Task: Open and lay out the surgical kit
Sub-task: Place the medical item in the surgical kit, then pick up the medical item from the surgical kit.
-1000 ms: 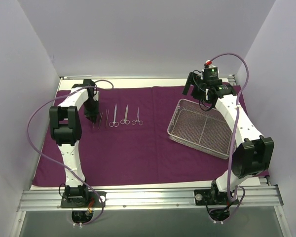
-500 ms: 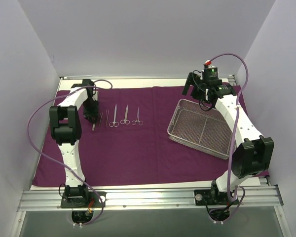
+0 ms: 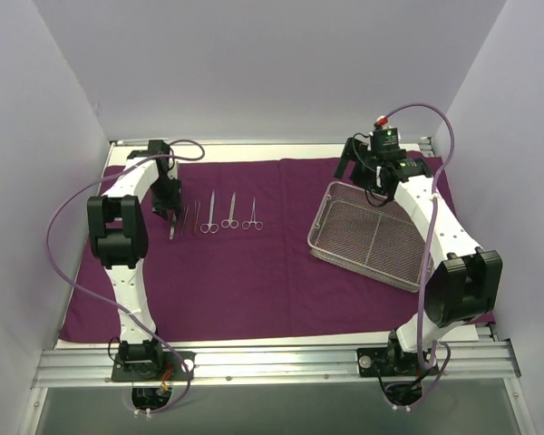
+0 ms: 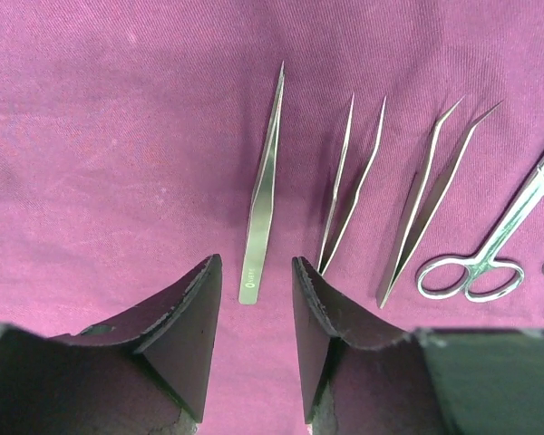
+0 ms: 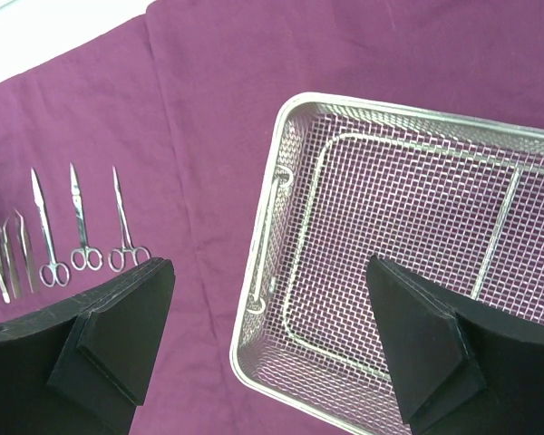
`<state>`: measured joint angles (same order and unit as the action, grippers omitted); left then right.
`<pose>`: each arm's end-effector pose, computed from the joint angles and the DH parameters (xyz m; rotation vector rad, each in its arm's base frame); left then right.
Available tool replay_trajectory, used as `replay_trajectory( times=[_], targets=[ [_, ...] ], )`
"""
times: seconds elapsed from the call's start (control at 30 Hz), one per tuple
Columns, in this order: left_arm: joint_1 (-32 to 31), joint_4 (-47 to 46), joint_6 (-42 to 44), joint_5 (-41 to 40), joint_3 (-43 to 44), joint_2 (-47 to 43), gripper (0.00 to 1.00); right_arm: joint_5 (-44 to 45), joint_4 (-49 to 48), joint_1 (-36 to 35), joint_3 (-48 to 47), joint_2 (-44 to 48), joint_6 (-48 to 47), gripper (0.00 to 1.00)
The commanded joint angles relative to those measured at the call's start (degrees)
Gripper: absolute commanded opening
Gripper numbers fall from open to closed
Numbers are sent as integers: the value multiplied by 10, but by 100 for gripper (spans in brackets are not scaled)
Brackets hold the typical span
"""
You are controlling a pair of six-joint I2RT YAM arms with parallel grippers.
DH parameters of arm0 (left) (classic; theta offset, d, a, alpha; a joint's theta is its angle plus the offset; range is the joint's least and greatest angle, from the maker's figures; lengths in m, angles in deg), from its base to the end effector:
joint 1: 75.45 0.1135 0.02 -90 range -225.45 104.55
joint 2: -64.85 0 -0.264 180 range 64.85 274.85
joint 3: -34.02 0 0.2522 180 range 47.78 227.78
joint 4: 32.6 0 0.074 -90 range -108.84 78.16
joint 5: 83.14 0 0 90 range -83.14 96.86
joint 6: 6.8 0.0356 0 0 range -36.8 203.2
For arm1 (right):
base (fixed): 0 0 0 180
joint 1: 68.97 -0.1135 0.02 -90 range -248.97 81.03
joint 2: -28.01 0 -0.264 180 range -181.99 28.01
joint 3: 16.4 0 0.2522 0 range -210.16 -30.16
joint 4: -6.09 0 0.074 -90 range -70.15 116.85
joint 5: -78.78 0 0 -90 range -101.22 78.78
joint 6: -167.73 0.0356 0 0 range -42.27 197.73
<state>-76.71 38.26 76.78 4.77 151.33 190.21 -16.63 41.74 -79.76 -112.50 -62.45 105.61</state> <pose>0.4435 -0.0085 0.1860 -0.1378 2.9426 0.0345 0.3607 0.0722 0.3475 0.2592 2.1166 0.5024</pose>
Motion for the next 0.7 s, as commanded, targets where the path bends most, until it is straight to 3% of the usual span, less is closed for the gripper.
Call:
replay_trajectory(
  times=[0.0,0.43,0.6,0.67],
  targets=[
    [6,1,-4,13,33,1,45,2,-4,4,6,28,7,91],
    [7,-1,-6,7,72,59,40,-8,3,5,-16,-2,-12,91],
    [8,-2,-9,13,87,72,28,-14,11,5,-30,-18,-14,91],
    [10,0,-11,14,90,69,18,-16,13,3,-35,-22,-16,91]
  ],
)
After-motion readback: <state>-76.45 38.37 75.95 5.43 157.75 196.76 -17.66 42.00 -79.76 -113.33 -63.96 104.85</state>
